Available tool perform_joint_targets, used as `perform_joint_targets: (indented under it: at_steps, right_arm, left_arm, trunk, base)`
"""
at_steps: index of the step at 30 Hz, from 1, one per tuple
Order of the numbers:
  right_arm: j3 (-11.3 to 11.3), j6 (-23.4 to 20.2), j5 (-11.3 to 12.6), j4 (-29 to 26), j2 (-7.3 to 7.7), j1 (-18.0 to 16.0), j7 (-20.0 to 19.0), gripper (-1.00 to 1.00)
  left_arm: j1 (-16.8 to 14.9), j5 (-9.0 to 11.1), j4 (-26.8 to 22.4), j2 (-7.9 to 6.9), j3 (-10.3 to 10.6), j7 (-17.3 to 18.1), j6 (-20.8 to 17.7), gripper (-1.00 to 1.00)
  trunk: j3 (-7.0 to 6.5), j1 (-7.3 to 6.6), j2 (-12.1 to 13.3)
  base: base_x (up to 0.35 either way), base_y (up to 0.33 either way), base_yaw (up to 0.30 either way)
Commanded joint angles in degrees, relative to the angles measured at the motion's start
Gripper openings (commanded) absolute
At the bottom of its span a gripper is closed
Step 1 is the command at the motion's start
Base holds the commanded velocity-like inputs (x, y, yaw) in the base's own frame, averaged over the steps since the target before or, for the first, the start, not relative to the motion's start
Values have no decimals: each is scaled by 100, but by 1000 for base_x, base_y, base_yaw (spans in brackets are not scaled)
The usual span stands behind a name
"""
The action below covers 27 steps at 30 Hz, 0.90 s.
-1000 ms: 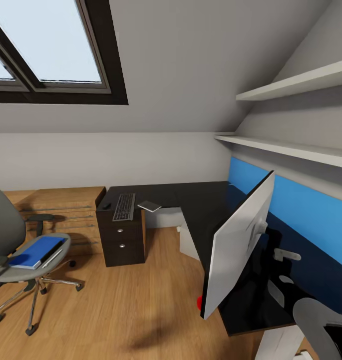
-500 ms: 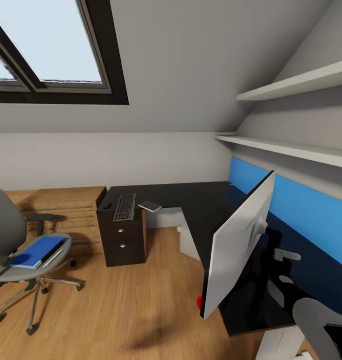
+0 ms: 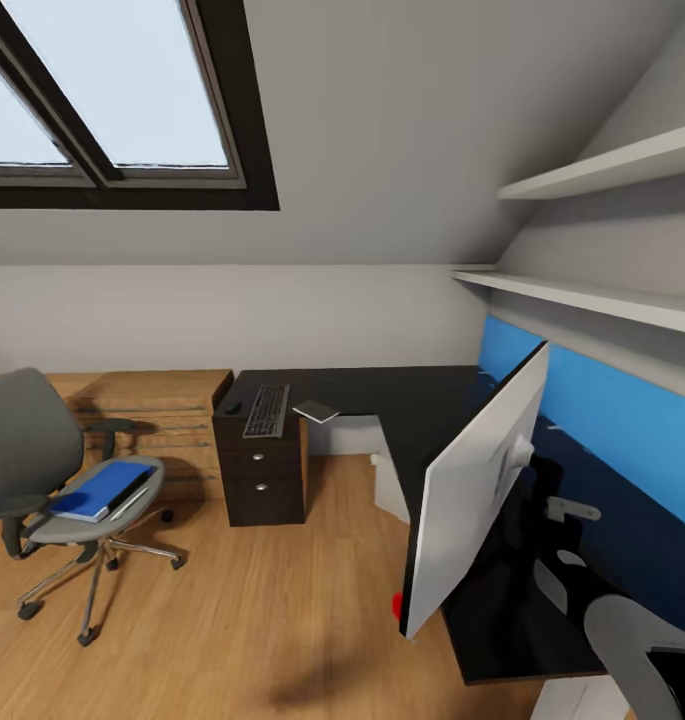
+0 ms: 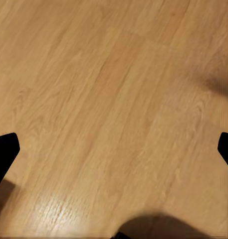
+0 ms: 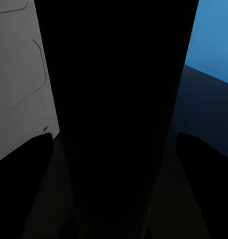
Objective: In the bedroom, organize the workspace by keeping the computer under the desk, ensuring the monitor is on the desk, placing the keyboard on the desk next to the monitor, placing the mouse on the desk next to the keyboard, moving the folder from the swivel chair onto the desk next to the mouse, stacking the notebook on top of the folder with the pen on top of the notebook, and positioning the swivel chair next to the desk.
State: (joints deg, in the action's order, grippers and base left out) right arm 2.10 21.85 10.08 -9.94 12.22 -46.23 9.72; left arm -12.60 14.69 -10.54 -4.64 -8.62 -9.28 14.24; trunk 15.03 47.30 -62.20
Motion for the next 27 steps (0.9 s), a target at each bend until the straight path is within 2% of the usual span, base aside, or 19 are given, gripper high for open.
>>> perform_joint_targets:
  at_steps: [1, 11, 27]
  right_arm:
    - [62, -49, 20, 106, -123, 0, -36, -100]
    - [62, -49, 20, 108, -131, 0, -38, -100]
    - [60, -50, 13, 113, -139, 0, -40, -100]
  left_arm:
    - [-6, 16, 5, 0, -8, -3, 19, 100]
    - [-6, 16, 6, 1, -8, -3, 17, 100]
    - [-6, 16, 8, -1, -8, 3, 3, 100]
  trunk:
    - [8, 1, -2]
    - [8, 1, -2]
    - [8, 1, -2]
  base:
    - [0, -264, 20]
    - [0, -223, 4]
    - [0, -293, 0]
